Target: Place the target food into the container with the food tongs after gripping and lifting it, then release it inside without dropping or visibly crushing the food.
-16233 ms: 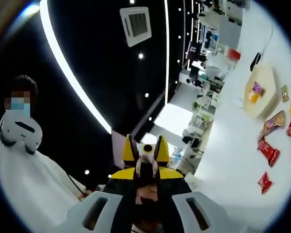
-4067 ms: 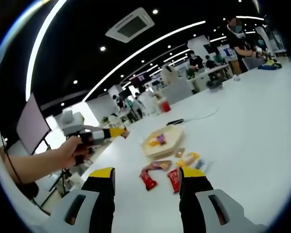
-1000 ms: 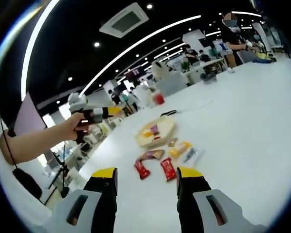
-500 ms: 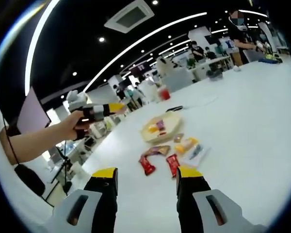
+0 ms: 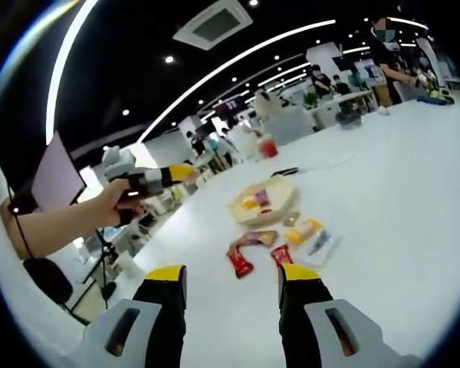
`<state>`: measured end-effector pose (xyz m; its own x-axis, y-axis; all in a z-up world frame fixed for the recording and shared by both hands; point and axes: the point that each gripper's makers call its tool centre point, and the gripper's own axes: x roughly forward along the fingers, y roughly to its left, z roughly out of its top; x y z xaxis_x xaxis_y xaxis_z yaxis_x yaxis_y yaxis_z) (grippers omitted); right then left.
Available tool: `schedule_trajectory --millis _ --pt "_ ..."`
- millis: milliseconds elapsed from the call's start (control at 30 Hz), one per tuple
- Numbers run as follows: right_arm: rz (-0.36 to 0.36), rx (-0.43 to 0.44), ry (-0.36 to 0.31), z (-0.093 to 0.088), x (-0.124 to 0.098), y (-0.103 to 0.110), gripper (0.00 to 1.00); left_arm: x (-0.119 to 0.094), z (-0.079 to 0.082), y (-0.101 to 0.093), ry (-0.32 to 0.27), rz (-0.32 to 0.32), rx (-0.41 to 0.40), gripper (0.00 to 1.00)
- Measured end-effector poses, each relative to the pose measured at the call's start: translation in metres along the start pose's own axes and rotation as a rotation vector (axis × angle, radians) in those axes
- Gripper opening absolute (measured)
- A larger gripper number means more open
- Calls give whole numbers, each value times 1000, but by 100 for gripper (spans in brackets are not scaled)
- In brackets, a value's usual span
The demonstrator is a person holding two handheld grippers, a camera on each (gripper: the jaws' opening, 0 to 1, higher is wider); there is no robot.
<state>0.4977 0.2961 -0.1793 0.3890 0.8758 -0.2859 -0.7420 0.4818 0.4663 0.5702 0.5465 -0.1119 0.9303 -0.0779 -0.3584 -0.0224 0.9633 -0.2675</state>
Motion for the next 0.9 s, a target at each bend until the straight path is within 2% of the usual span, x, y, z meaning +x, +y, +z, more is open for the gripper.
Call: schedule_trajectory --millis 133,567,667,900 --pt "-15 9 -11 1 -2 -7 48 -4 -1 3 -26 18 -30 26" --pt "-16 -19 -1 -2 -3 -5 49 -13 -19 -6 -30 19 -46 26" --pt "-35 43 -45 7 0 -11 49 -15 -23 -7 -28 27 -43 26" --pt "-28 9 -41 5 0 -10 49 -20 -32 -14 0 29 -28 26"
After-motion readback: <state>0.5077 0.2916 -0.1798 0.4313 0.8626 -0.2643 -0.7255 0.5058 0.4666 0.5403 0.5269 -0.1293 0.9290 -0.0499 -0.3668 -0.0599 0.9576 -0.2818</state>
